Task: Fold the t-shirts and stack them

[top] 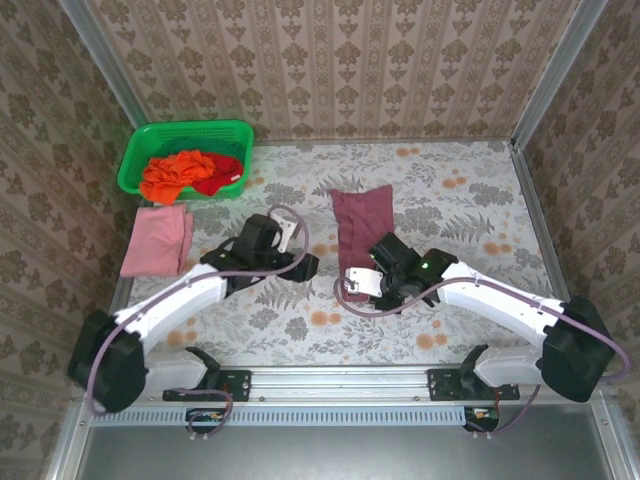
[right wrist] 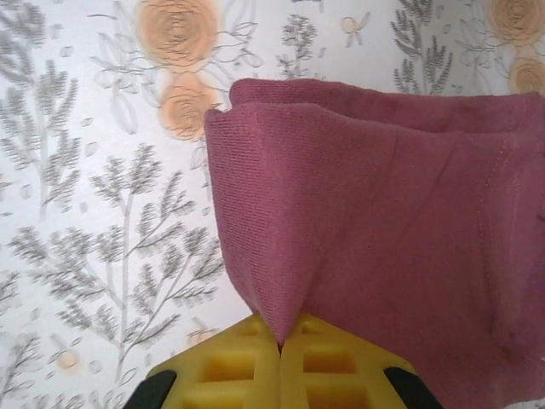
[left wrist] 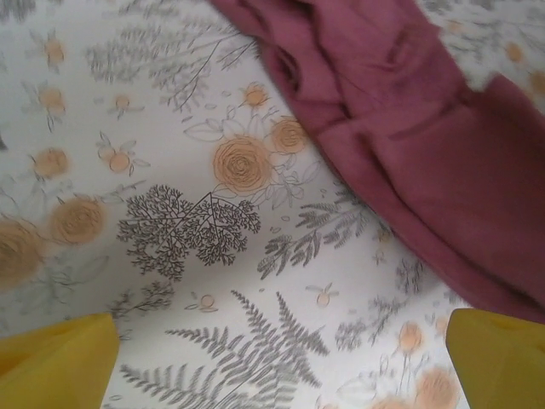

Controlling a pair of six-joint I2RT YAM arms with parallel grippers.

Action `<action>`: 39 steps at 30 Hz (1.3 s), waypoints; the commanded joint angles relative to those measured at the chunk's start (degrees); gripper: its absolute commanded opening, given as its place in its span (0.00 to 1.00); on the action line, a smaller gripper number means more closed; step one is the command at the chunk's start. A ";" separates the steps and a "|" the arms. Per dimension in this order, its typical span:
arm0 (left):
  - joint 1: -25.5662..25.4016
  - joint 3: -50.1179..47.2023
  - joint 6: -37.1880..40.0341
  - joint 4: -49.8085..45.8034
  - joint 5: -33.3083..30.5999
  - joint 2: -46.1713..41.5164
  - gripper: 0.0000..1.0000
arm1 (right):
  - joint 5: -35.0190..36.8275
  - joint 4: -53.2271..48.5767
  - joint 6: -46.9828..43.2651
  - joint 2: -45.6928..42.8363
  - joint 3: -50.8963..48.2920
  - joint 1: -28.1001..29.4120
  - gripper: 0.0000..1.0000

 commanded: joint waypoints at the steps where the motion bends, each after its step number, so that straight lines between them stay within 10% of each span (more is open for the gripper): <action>1: -0.08 4.84 -19.39 5.05 -2.73 6.95 1.00 | -3.11 -7.10 0.57 -2.63 3.01 0.52 0.00; 16: 0.88 24.54 -29.32 14.81 10.21 38.48 0.54 | -2.93 -8.92 -1.93 -3.94 6.23 0.77 0.00; 30: 2.36 29.62 -30.01 14.51 13.43 46.81 0.45 | -2.99 -7.82 -2.47 -2.19 5.85 0.45 0.00; 39: 3.03 28.72 -32.72 17.38 17.52 49.53 0.16 | -4.84 -5.97 -2.75 -0.19 5.17 -0.96 0.00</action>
